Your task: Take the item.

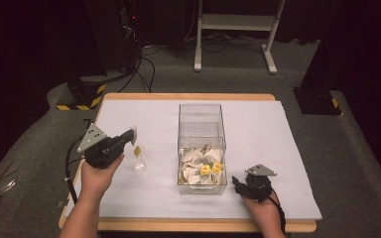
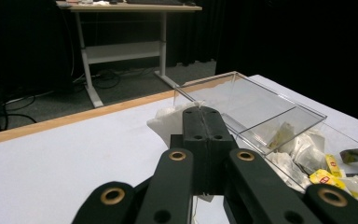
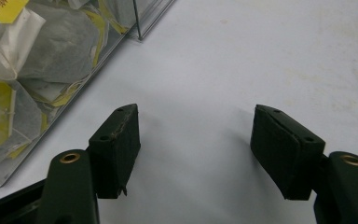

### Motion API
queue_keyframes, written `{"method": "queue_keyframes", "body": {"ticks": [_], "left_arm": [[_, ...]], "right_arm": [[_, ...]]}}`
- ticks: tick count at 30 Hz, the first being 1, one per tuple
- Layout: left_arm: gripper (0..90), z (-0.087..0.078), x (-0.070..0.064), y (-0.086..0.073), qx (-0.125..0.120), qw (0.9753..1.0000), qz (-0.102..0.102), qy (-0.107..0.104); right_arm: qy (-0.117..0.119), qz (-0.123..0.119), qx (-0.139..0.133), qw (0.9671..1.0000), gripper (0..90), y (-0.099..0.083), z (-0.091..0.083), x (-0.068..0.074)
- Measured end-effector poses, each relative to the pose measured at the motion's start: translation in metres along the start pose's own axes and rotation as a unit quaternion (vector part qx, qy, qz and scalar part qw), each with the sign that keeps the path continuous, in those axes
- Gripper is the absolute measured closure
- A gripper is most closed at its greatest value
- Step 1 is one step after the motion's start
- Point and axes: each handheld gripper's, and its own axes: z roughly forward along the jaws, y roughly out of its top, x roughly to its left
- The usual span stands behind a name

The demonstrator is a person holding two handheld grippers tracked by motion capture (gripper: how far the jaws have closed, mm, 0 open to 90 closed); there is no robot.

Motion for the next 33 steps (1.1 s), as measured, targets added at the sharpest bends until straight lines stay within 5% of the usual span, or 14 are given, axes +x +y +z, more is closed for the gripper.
{"method": "queue_keyframes", "body": {"ticks": [18,33], "left_arm": [[90.0,0.005,0.014,-0.018,0.017,0.9996,-0.009,0.018],[90.0,0.018,0.012,-0.039,0.048,0.9987,-0.009,0.017]], "right_arm": [[0.003,0.001,0.001,1.0,33.0,0.0,0.0,0.0],[0.002,0.0,0.0,1.0,33.1,0.0,0.0,0.0]]}}
